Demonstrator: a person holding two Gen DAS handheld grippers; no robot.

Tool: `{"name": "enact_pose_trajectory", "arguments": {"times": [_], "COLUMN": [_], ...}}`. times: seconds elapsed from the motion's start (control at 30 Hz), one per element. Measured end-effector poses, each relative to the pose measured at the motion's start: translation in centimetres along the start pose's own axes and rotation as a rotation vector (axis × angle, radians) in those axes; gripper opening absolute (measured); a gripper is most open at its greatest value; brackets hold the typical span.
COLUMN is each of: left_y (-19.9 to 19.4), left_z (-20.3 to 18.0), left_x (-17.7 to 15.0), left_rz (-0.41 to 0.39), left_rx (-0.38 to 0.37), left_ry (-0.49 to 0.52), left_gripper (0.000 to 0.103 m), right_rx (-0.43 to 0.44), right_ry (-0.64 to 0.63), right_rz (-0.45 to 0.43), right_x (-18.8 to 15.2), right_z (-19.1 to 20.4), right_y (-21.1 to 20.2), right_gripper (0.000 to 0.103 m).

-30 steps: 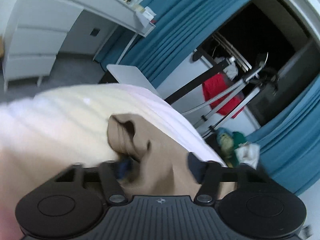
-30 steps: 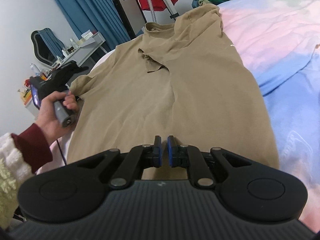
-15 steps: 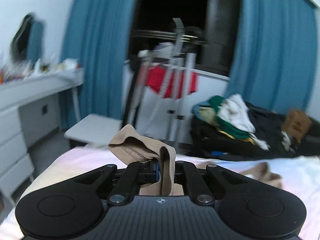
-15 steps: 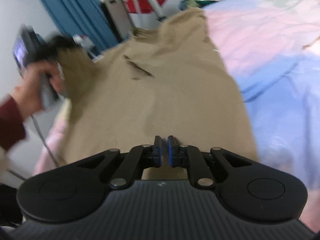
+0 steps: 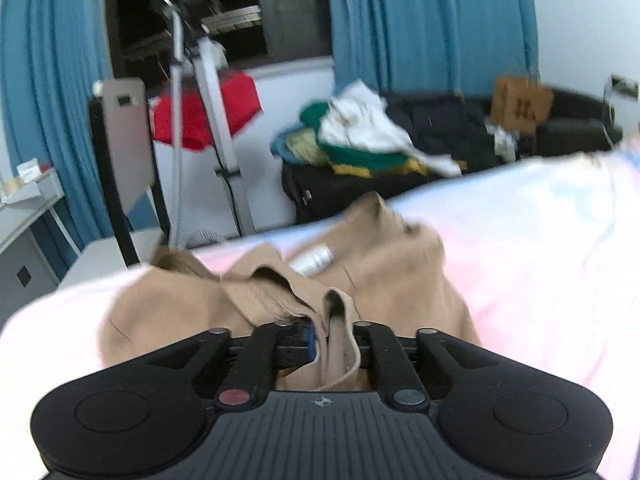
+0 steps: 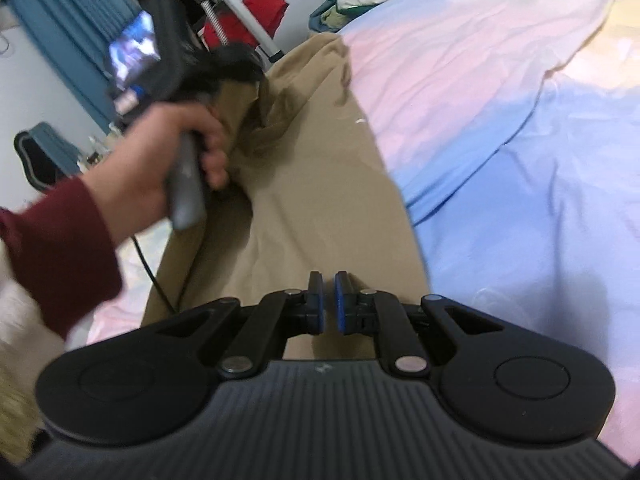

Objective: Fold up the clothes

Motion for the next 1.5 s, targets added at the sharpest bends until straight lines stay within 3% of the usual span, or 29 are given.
{"name": "enact_pose_trajectory", "arguments": {"times": [0.07, 0.17, 0.27, 0.37, 0.5, 0.7, 0.93, 1.1, 1.23, 1.3, 1.4, 1.43, 1.5], "left_y": [0.4, -0.6, -4.0, -8.9, -16.4, -26.2, -32.3, -34.0, -34.8, -35.3, -36.1, -36.4, -37.2], "left_z": [0.4, 1.1, 2.6, 4.5, 8.5, 13.7, 16.7, 17.1, 16.5, 15.7, 14.7, 14.4, 13.8], "left_x": [-1.3, -2.1, -3.0, -4.4, -8.4, -17.2, -26.3, -29.6, -29.9, -29.7, -29.4, -29.3, -28.7], "left_rz": [0.024, 0.056, 0.076, 0.098, 0.152, 0.243, 0.406, 0.499, 0.513, 0.506, 0.494, 0.488, 0.463], "left_rx": [-0.026, -0.050, -0.107, -0.180, -0.219, -0.205, -0.187, -0.181, -0.179, -0.213, -0.216, -0.214, -0.198], "left_ry": [0.006, 0.008, -0.035, -0.097, -0.222, -0.375, -0.458, -0.469, -0.429, -0.415, -0.339, -0.309, -0.237], "left_gripper": [0.053, 0.073, 0.082, 0.084, 0.085, 0.085, 0.084, 0.082, 0.067, 0.055, 0.025, 0.009, 0.007], "right_rx": [0.011, 0.025, 0.035, 0.052, 0.057, 0.078, 0.098, 0.063, 0.038, 0.037, 0.048, 0.053, 0.067], "right_ry": [0.016, 0.015, 0.009, 0.004, -0.025, -0.065, -0.107, -0.168, -0.177, -0.164, -0.145, -0.140, -0.135], "right_rz": [-0.004, -0.012, -0.020, -0.043, -0.071, -0.063, -0.063, -0.080, -0.063, -0.051, -0.048, -0.050, -0.054], "right_x": [0.3, 0.8, 1.2, 1.7, 1.9, 1.1, -0.4, -0.9, -1.4, -1.5, -1.4, -1.3, -1.3], "right_z": [-0.5, -0.6, -0.6, -0.4, 0.3, 1.7, 3.1, 4.1, 3.8, 3.4, 3.1, 3.1, 3.2], "right_y": [0.1, 0.3, 0.4, -0.2, -1.1, -2.9, -6.3, -6.9, -6.4, -6.2, -6.2, -6.3, -6.3], "right_gripper": [0.010, 0.010, 0.010, 0.010, 0.010, 0.010, 0.010, 0.010, 0.010, 0.010, 0.010, 0.010, 0.010]}}
Point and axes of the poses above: each gripper's, at about its wrist camera, not at the fingertips, and y roughly the way its jaws point, z to its left, x to its top, the point moved 9 cm from there along y, roughly the way its jaws point, and after that the axes turned 1 degree about -y, right-handed, at the moved point
